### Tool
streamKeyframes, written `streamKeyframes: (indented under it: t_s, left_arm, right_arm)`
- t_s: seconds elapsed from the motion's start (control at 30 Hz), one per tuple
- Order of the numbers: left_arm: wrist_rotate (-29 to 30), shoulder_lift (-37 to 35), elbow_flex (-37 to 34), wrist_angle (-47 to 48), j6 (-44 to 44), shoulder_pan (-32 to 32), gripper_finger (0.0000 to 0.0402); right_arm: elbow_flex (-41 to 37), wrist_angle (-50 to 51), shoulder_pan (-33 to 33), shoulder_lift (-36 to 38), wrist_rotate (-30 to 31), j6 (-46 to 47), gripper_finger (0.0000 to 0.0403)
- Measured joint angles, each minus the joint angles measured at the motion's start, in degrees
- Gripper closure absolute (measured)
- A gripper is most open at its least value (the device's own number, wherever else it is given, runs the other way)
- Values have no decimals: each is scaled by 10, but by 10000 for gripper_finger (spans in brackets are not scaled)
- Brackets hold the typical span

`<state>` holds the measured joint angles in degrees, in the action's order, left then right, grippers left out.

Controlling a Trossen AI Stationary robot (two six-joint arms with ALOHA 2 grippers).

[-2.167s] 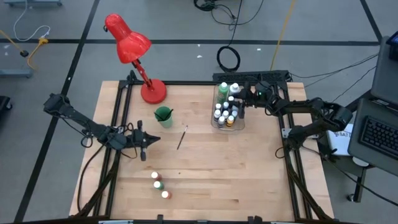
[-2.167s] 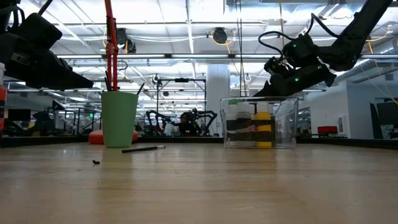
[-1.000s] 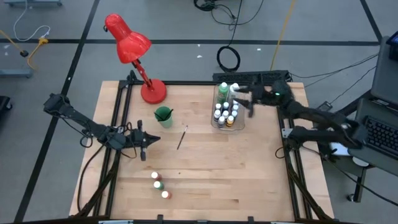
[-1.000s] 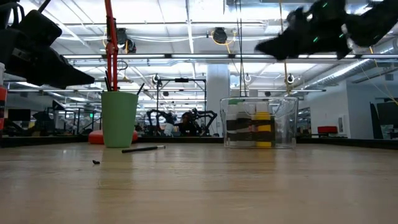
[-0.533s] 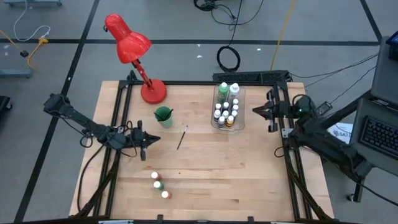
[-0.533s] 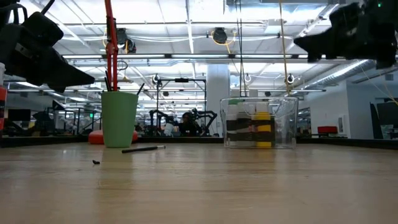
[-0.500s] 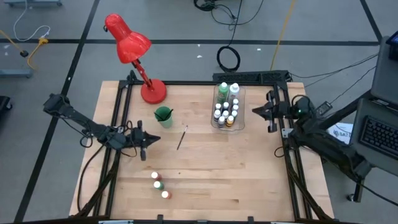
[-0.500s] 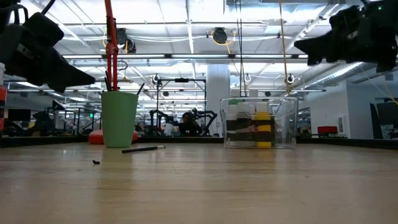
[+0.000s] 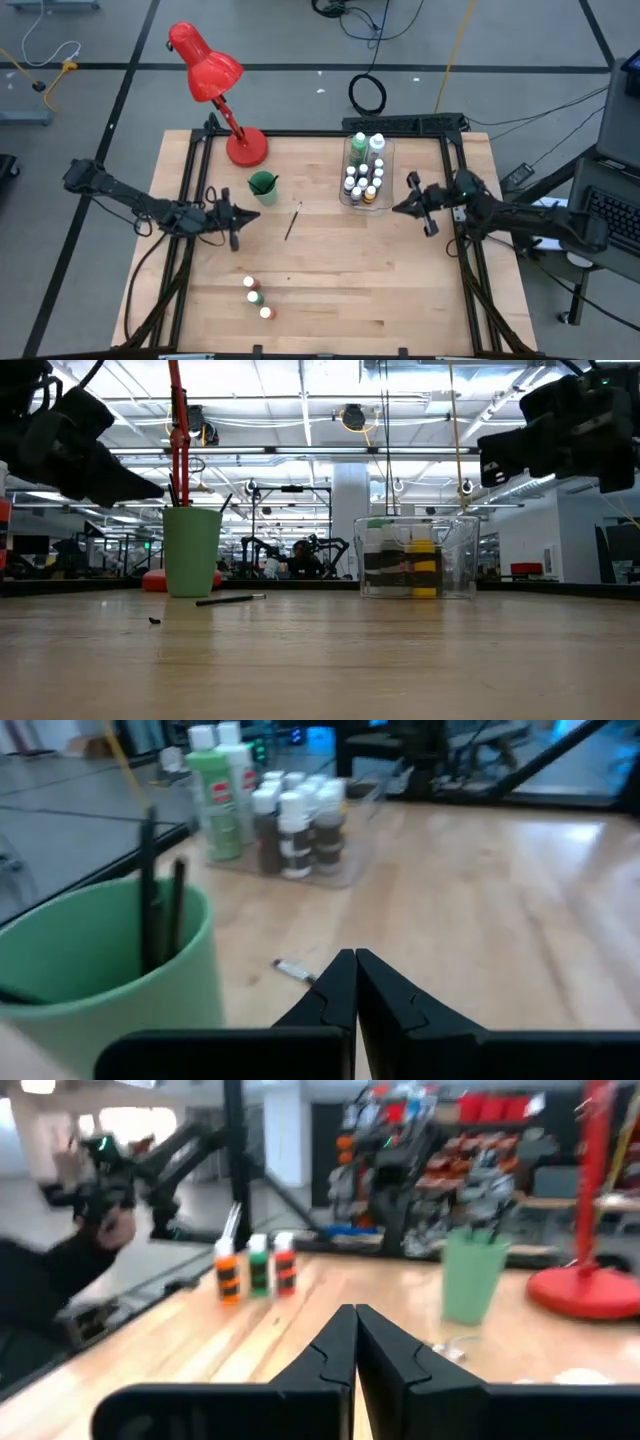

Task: Pick & Place Paint Supplies
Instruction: Put the small red paint bottle into the transparent bin

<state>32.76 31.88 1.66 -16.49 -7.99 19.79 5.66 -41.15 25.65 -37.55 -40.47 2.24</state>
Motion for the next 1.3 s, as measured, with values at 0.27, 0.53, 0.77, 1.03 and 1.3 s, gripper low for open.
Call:
streamKeyframes:
  t_s: [0.27,0.53,0.77,1.03,1.3]
  left_arm:
    - [-71,25,143,181,-8,34,394]
    - [-105,177,380,495,-148,100,394]
    - [-176,300,428,519,-167,163,394]
    - [-178,328,429,440,-154,198,394]
    - [-178,295,429,435,-167,195,362]
  right_arm:
    - [-25,-3,-30,42,43,-32,402]
    - [-44,-5,-9,55,26,-17,402]
    - [-44,45,46,99,3,-23,402]
    - [-45,119,65,169,-18,-13,402]
    - [-45,122,61,175,-18,-46,402]
